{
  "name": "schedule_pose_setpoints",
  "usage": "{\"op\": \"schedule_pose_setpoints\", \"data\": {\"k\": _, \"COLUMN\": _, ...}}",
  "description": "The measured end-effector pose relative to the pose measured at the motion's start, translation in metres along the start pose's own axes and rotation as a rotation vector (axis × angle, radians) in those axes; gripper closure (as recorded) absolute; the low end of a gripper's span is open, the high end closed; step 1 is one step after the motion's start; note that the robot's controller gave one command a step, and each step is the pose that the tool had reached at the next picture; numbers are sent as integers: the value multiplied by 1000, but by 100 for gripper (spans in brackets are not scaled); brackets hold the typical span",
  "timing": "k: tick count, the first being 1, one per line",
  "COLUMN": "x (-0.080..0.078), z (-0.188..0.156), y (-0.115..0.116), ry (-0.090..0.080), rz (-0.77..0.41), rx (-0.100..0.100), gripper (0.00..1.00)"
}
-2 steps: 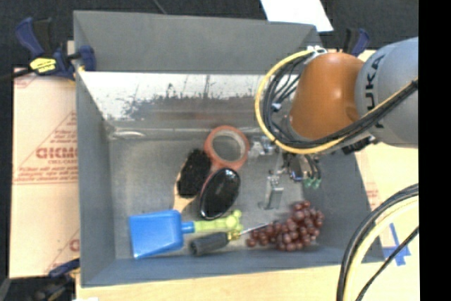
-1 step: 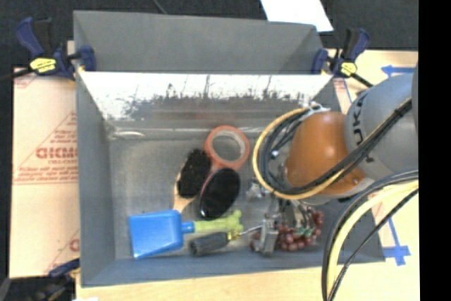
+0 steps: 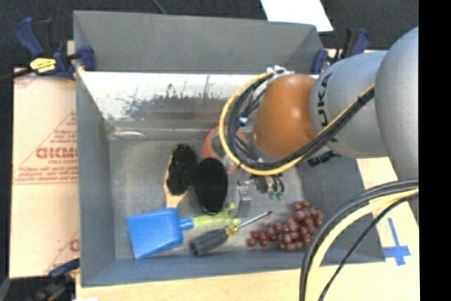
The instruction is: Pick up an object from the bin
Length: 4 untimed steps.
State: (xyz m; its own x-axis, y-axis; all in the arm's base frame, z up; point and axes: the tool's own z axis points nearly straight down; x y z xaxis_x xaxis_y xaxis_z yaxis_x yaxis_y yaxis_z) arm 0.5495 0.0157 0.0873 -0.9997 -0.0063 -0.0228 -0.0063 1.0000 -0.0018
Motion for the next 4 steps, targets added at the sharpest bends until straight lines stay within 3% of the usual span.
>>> {"op": "schedule_pose_setpoints", "data": {"k": 1, "x": 50, "z": 14, "y": -30, "ry": 14, "rz": 64, "rx": 2, "gripper": 100}}
{"op": "schedule_pose_setpoints", "data": {"k": 2, "x": 50, "z": 14, "y": -30, "ry": 14, "rz": 63, "rx": 2, "gripper": 100}}
{"op": "schedule_pose_setpoints", "data": {"k": 3, "x": 56, "z": 14, "y": -10, "ry": 6, "rz": 33, "rx": 2, "gripper": 100}}
{"op": "schedule_pose_setpoints", "data": {"k": 4, "x": 62, "z": 14, "y": -15, "ry": 8, "rz": 55, "rx": 1, "gripper": 100}}
